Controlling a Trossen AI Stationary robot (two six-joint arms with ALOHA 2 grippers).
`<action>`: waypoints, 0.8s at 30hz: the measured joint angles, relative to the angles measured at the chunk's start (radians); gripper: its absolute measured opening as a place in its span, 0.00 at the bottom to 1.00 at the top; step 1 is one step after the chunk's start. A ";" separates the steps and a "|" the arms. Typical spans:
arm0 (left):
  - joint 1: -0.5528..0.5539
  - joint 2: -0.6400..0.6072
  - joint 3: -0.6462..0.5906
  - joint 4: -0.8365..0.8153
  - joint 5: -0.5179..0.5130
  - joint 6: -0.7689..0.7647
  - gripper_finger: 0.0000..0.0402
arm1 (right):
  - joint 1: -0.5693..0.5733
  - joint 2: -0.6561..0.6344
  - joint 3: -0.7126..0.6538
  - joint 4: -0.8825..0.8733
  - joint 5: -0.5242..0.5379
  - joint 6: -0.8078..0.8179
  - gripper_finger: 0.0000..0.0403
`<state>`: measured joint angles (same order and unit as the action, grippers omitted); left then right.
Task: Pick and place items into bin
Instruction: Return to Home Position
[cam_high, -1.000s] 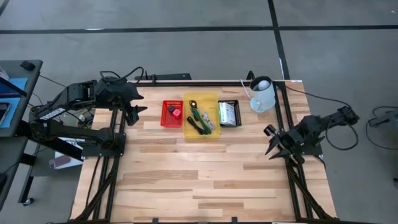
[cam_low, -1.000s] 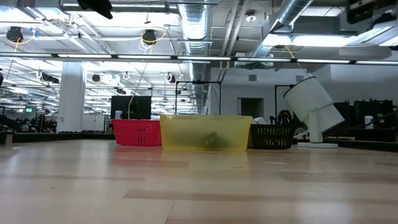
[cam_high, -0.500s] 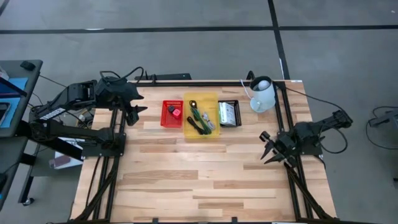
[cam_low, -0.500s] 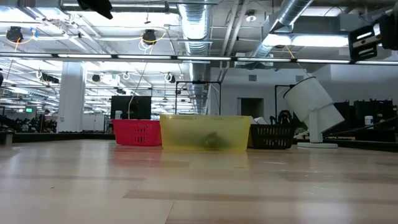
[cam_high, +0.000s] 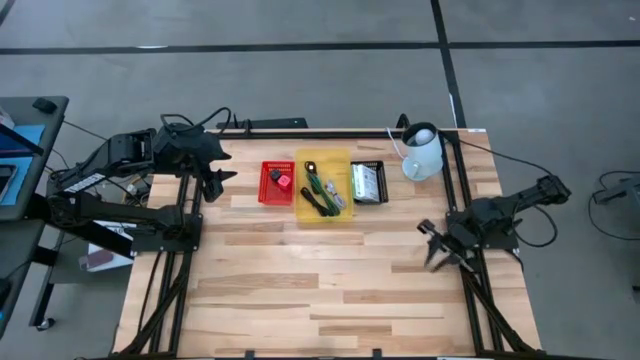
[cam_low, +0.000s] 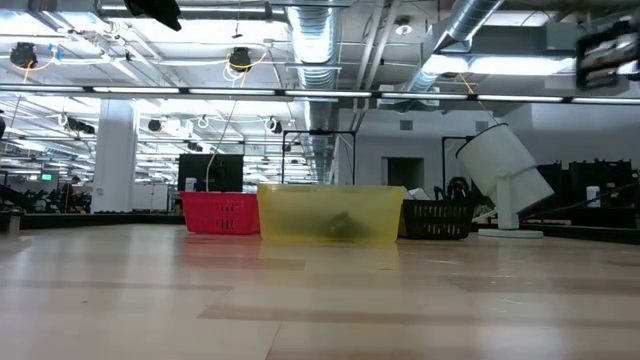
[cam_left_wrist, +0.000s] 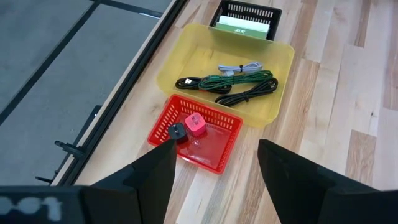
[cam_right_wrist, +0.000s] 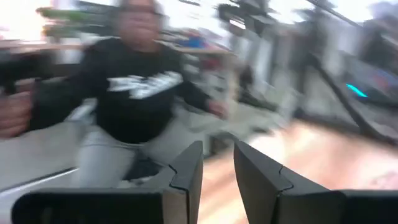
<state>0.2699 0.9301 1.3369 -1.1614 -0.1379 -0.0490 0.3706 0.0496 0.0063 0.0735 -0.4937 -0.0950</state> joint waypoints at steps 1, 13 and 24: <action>0.000 0.000 0.000 0.000 0.000 0.000 0.55 | 0.000 0.015 0.000 -0.005 0.061 0.026 0.22; 0.000 0.000 0.000 0.000 0.000 0.000 0.55 | 0.000 0.129 0.000 -0.014 0.339 0.193 0.22; 0.000 0.000 0.000 0.000 0.000 0.000 0.55 | 0.000 0.129 -0.001 -0.014 0.338 0.227 0.22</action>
<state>0.2696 0.9299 1.3369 -1.1611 -0.1379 -0.0490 0.3710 0.1783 0.0057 0.0597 -0.1555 0.1318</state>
